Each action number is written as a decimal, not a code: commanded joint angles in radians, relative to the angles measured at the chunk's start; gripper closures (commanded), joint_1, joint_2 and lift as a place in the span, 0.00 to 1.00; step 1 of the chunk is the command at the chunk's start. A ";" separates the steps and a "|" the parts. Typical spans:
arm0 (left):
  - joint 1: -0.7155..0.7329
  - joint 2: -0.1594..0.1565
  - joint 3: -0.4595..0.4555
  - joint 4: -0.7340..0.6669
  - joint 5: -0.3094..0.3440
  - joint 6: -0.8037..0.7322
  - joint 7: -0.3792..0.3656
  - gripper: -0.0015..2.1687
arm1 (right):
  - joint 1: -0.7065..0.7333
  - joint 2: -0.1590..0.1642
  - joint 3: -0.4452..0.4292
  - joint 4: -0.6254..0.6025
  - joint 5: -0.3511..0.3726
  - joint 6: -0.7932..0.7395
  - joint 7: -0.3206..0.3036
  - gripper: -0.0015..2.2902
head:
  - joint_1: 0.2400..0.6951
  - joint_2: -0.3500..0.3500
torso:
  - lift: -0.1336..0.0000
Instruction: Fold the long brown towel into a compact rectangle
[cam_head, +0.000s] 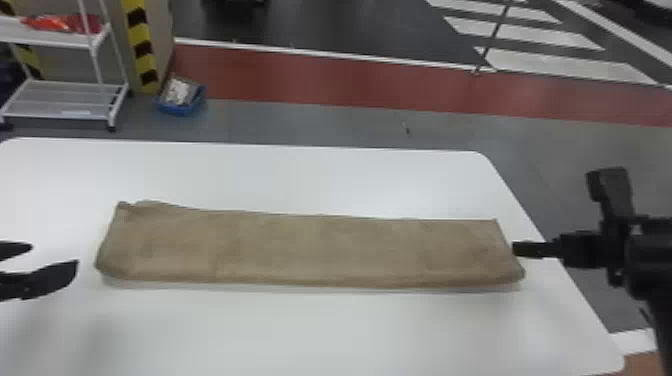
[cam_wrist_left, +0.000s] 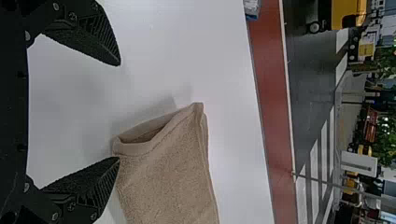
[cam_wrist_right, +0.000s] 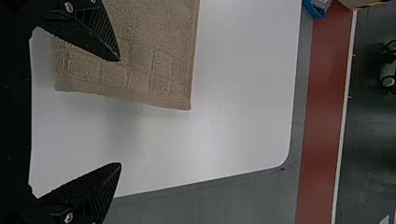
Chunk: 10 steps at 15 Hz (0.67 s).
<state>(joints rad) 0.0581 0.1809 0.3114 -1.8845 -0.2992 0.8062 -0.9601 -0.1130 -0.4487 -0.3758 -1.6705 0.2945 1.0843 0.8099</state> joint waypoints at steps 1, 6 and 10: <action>0.000 0.000 -0.002 0.001 0.000 0.000 0.000 0.09 | 0.001 -0.001 0.000 0.000 0.000 0.001 0.000 0.04 | 1.00 0.18 | 0.10; -0.001 -0.001 -0.006 0.001 0.000 0.000 0.004 0.09 | 0.001 -0.001 -0.003 0.000 0.000 -0.002 0.000 0.04 | 1.00 0.17 | 0.10; -0.001 -0.003 -0.006 -0.001 -0.001 0.000 0.001 0.09 | 0.001 -0.001 -0.006 0.000 -0.003 -0.002 0.000 0.04 | 1.00 0.17 | 0.10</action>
<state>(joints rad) 0.0568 0.1793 0.3052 -1.8837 -0.2991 0.8062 -0.9573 -0.1122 -0.4495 -0.3805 -1.6705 0.2914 1.0824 0.8099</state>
